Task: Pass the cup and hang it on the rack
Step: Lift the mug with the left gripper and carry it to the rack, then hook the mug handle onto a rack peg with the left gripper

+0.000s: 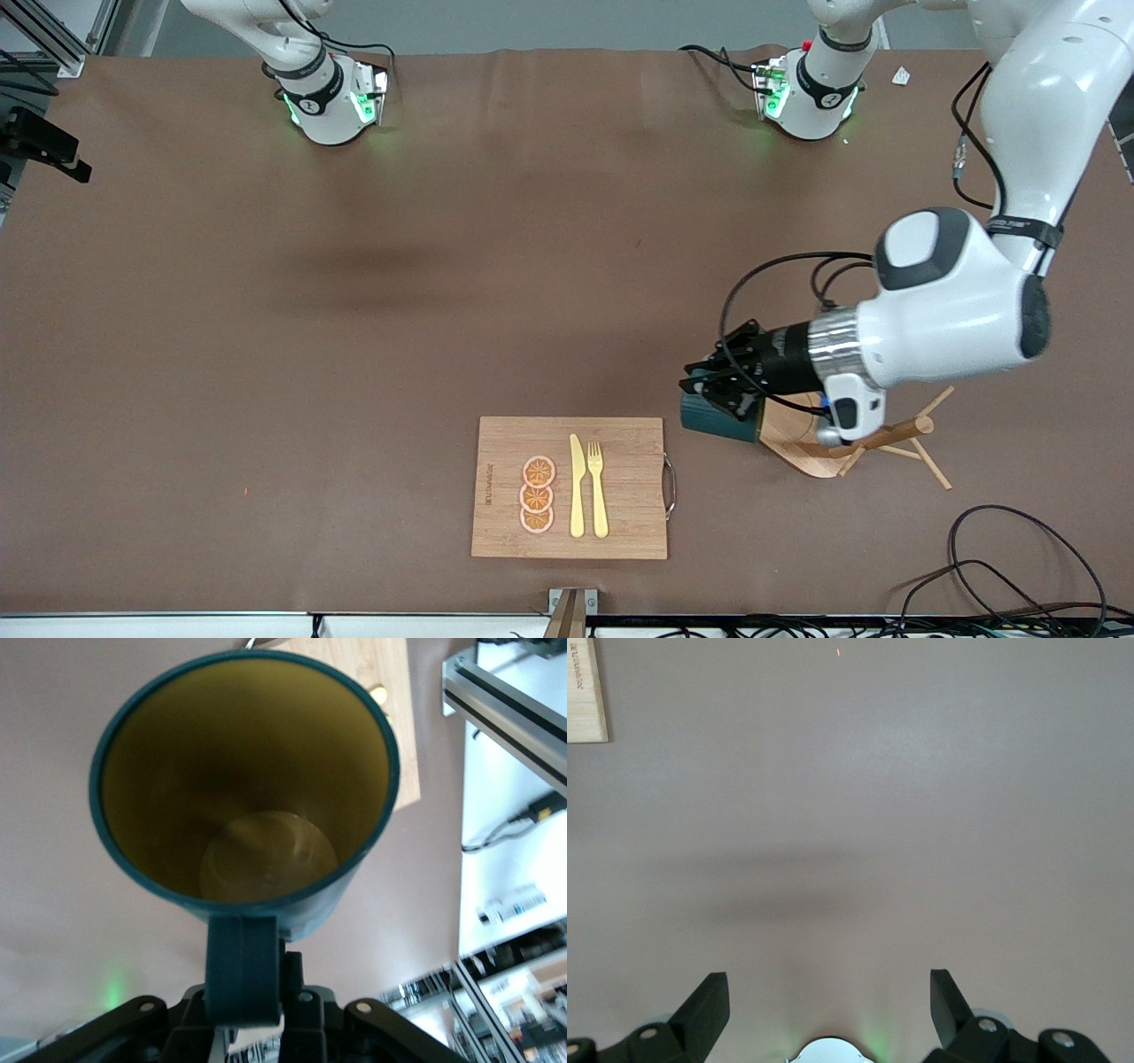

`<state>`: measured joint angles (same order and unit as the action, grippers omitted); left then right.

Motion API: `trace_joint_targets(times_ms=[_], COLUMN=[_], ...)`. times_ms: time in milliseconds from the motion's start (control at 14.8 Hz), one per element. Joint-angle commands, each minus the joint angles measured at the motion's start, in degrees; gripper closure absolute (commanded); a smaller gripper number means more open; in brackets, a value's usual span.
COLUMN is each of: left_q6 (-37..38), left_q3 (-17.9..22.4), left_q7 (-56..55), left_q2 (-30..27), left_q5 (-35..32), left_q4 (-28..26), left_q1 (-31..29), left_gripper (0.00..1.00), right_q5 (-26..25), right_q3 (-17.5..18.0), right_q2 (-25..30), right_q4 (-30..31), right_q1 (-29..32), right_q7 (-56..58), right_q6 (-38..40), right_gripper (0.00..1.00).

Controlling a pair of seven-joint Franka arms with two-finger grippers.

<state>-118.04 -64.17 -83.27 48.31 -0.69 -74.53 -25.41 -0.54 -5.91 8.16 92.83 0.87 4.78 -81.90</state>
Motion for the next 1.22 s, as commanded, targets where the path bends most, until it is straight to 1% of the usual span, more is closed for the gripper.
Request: trace_joint_targets(times_ms=[0,203,474,745,880,1151], left_q6=[-1.23,-0.88,-0.26,-0.09,0.0,0.09], left_q3=[-1.57,-1.57,-1.57,-1.49,-1.4,-1.31], left_q7=[7.92,16.71,25.51,31.23,33.78,38.18], left_q2=[0.2,0.2,0.29,0.73,1.26,1.43], left_q5=[5.86,12.63,18.78,23.18,25.47,26.09], left_q4=[-3.33,-5.09,-7.9,-10.1,-11.07,-13.79], left_q1=[-4.89,-9.55,-14.57,-17.21,-18.26,-21.16], left_gripper=[1.0,1.0,1.0,1.0,1.0,1.0], right_q5=[0.46,0.46,0.46,0.46,0.46,1.15], right_q3=[0.55,0.55,0.55,0.55,0.55,0.55], right_q2=[0.19,0.19,-0.95,-1.04,-1.04,-1.04], right_q4=[-0.2,-0.29,-2.3,-2.13,-1.87,-1.78], right_q1=[0.8,0.98,0.98,0.89,0.89,0.8], right_q7=[-1.27,-1.27,-1.27,-1.44,-1.7,-1.79], right_q6=[0.43,0.34,0.34,0.6,2.53,2.54], right_gripper=[0.0,0.0,0.0,0.0,0.0,0.0])
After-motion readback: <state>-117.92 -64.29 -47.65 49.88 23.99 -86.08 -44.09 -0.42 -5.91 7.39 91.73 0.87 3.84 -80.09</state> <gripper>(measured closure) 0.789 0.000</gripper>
